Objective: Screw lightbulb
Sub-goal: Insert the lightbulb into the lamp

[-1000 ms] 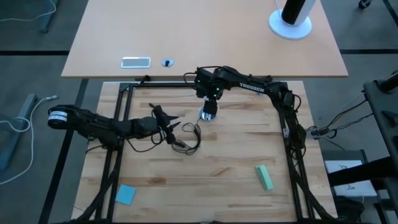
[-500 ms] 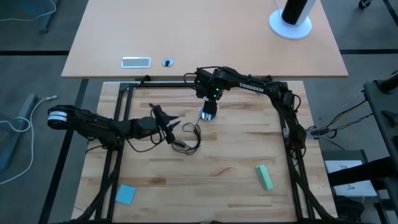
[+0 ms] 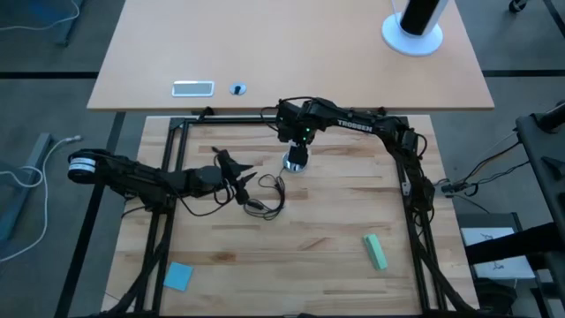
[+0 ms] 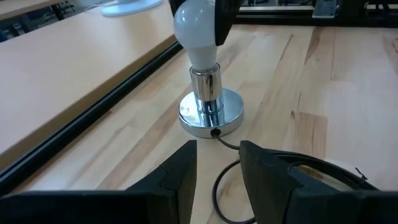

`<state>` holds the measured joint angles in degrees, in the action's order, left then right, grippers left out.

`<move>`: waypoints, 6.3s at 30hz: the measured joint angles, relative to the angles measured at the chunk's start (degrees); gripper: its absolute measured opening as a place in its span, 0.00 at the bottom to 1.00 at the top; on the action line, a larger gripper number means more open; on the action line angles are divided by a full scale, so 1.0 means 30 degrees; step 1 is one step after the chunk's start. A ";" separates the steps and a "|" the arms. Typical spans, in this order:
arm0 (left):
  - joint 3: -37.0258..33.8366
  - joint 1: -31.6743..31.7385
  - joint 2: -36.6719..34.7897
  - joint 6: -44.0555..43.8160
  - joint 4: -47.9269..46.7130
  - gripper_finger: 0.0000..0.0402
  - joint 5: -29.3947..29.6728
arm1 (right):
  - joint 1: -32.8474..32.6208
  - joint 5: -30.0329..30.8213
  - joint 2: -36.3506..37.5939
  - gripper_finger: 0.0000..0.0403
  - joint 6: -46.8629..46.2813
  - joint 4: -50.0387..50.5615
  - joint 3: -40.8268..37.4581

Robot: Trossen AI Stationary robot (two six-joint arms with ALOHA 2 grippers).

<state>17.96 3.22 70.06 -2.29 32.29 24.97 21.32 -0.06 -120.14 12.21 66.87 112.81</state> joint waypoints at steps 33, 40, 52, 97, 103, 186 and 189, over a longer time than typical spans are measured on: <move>0.0000 0.0000 0.0007 -0.0013 -0.0036 0.28 -0.0007 | -0.0019 0.0025 0.0064 0.76 0.0159 0.0063 0.0015; 0.0000 0.0000 0.0007 -0.0013 -0.0041 0.24 -0.0015 | -0.0022 0.0047 0.0339 0.80 0.0105 0.0125 0.0022; 0.0000 0.0000 0.0007 -0.0013 -0.0051 0.23 -0.0015 | -0.0022 0.0067 0.1332 0.80 -0.0090 0.0440 0.0029; 0.7348 0.0838 0.7804 0.1590 0.1079 0.00 0.1734 | -0.0393 0.3575 1.1306 0.00 -0.7616 -2.8292 -2.4050; 0.8565 0.1089 0.8665 0.2580 0.1079 0.00 0.1639 | -0.0569 0.3730 1.0987 0.00 -0.8005 -2.8678 -2.4053; 0.8757 0.3738 0.8881 0.4383 -0.1673 0.00 -0.2040 | -0.1560 0.6232 1.1067 0.00 -0.7946 -2.7866 -2.4035; 0.8750 0.3738 0.8467 0.4055 -0.3714 0.00 -0.1430 | -0.1494 0.6203 1.1067 0.00 -0.7945 -2.7366 -2.4035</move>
<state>44.21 14.44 95.46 9.88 21.15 20.68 16.84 18.55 -86.94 -11.62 -15.23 40.71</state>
